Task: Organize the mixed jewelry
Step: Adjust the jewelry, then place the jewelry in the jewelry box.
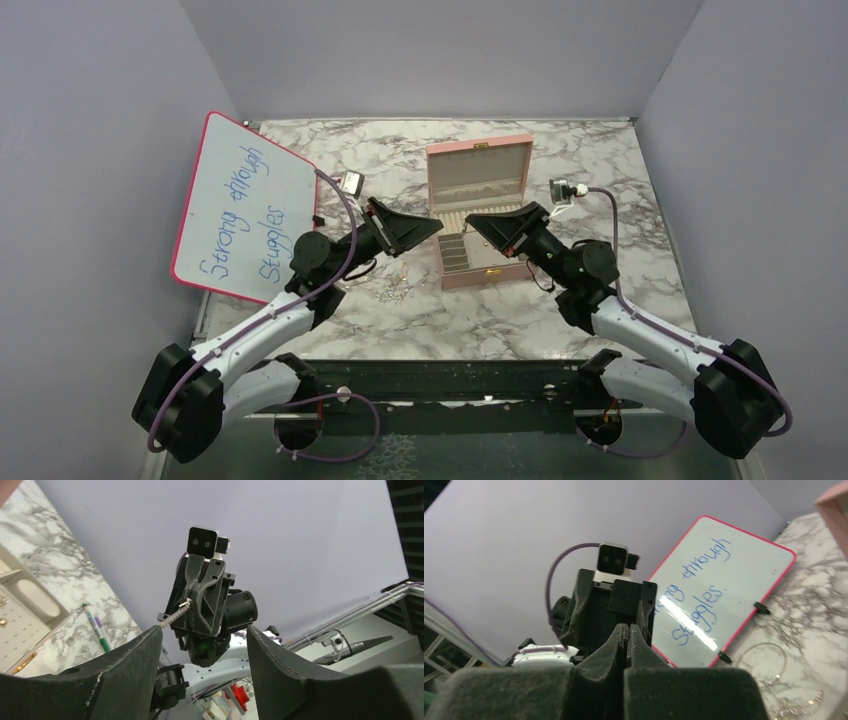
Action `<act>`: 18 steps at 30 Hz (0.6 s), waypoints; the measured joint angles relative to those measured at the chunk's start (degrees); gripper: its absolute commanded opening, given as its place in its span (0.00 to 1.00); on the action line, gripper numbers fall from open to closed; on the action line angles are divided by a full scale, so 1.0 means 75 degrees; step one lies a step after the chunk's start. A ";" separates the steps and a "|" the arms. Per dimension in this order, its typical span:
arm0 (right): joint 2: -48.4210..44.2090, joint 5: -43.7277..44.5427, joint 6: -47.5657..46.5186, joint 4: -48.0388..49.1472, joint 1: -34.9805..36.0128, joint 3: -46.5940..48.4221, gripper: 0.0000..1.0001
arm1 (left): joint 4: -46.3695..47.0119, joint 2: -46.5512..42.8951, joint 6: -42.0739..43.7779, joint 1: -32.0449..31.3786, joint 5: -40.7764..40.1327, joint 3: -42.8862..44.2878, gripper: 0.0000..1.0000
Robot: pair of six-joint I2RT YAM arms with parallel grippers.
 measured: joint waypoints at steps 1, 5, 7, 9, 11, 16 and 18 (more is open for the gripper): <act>-0.0093 0.0012 -0.0052 -0.0189 -0.0076 -0.0076 0.01 | -0.0122 -0.0070 0.0055 0.0017 -0.0003 -0.0050 0.67; -0.0533 0.0064 -0.0306 -0.1142 -0.0326 -0.0458 0.01 | -0.1110 -0.0446 0.0583 0.0175 -0.0017 -0.0149 0.70; -0.0764 0.0137 -0.0440 -0.1547 -0.0417 -0.0647 0.01 | -0.1687 -0.0562 0.0950 0.0236 -0.0026 -0.0149 0.71; -0.0991 0.0227 -0.0595 -0.1955 -0.0493 -0.0871 0.01 | -0.2363 -0.0600 0.1387 0.0286 -0.0029 -0.0125 0.73; -0.1043 0.0286 -0.0714 -0.2229 -0.0551 -0.1000 0.01 | -0.3048 -0.0583 0.1813 0.0321 -0.0038 -0.0055 0.74; -0.0787 0.0361 -0.0953 -0.2550 -0.0717 -0.1311 0.01 | -0.5039 -0.0548 0.3147 0.0356 -0.0353 0.0440 0.76; -0.0545 0.0361 -0.1011 -0.2567 -0.0793 -0.1408 0.01 | -0.5639 -0.0548 0.3646 0.0358 -0.0595 0.0708 0.77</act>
